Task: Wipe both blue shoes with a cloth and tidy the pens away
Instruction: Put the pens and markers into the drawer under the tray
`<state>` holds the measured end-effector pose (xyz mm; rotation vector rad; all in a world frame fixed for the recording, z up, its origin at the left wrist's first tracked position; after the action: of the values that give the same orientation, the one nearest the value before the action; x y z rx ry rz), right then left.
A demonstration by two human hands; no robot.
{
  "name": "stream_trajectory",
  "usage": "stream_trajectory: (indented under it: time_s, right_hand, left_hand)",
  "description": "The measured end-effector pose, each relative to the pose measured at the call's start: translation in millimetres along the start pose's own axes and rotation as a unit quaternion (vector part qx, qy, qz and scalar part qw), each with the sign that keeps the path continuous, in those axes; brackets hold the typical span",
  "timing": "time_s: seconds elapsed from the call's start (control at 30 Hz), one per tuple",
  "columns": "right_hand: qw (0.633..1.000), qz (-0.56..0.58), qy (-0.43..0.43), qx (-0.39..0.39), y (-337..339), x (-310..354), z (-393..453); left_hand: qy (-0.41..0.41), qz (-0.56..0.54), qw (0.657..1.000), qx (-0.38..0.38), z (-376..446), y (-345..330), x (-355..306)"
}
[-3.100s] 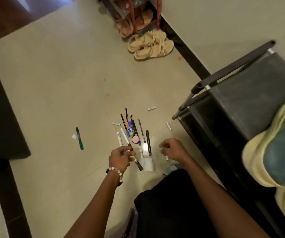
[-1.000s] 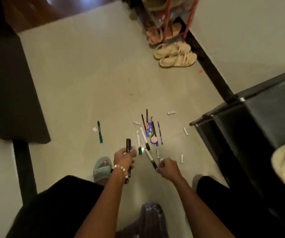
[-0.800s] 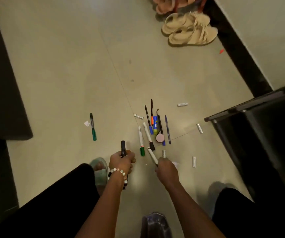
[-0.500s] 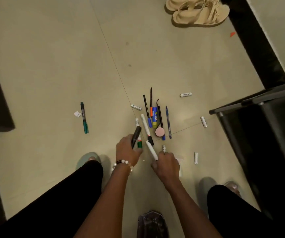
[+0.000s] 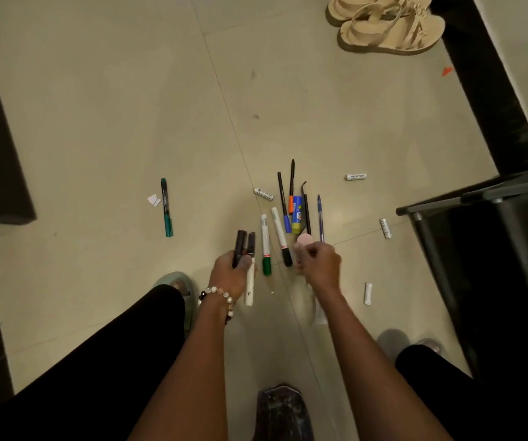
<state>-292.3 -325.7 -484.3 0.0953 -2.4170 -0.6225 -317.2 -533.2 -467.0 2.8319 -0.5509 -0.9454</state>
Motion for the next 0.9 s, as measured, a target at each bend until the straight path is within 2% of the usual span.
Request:
stream_trajectory:
  time_s: [0.07,0.1,0.17,0.23,0.33,0.4,0.5,0.57,0.6,0.67,0.7,0.73,0.8,0.87,0.9]
  right_hand:
    - [0.966,-0.256,0.041,0.018,-34,8,4]
    - [0.944,-0.324,0.059,0.015,-46,13,6]
    - [0.924,-0.377,0.066,0.002,-58,15,10]
    - [0.923,-0.378,0.067,-0.003,-58,19,10]
    - [0.954,-0.294,0.058,-0.01,-34,23,-2]
    - [0.963,-0.251,0.099,-0.006,-10,37,-19]
    - [0.974,-0.169,0.149,0.029,26,62,-42]
    - [0.986,-0.077,0.125,0.084,39,67,-44]
    - [0.988,-0.005,0.102,0.119,39,66,-41]
    - [0.97,0.163,0.052,0.173,32,63,-31]
    - [0.963,0.207,0.03,0.167,24,58,-23]
    - [0.971,0.194,0.013,0.141,13,50,-13]
    - [0.996,-0.009,0.02,0.088,-19,35,7]
    - [0.97,-0.228,0.041,0.076,-63,25,11]
    - [0.952,-0.292,0.051,0.076,-83,20,12]
  left_hand:
    - [0.028,-0.1,0.994,-0.045,0,8,7]
    - [0.039,-0.136,0.988,-0.059,2,10,9]
    - [0.058,-0.178,0.98,-0.072,6,11,10]
    - [0.062,-0.18,0.978,-0.084,11,10,7]
    - [0.014,-0.062,0.991,-0.114,13,10,-13]
    - [-0.067,0.073,0.991,-0.095,12,-1,-42]
    - [-0.161,0.245,0.955,0.046,7,-42,-72]
    - [-0.134,0.248,0.952,0.116,3,-57,-68]
    - [-0.103,0.225,0.961,0.123,2,-57,-63]
    - [-0.056,0.167,0.981,0.077,2,-44,-50]
    - [-0.043,0.142,0.988,0.03,3,-33,-44]
    - [-0.025,0.119,0.992,-0.021,4,-19,-36]
    - [0.026,0.041,0.992,-0.119,4,9,-15]
    - [0.07,-0.063,0.98,-0.177,7,25,6]
    - [0.077,-0.106,0.972,-0.194,10,29,13]
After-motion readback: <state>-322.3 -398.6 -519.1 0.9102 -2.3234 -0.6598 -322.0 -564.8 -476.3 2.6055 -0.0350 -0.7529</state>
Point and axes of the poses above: each hand's wrist, its own z-axis towards the middle knuckle, its own y-axis out of the back of the hand, x = y × z, the point moved 8 cm from there along z, towards the middle knuckle, and after that the axes turned 4 degrees about x, right-handed, at the moved point
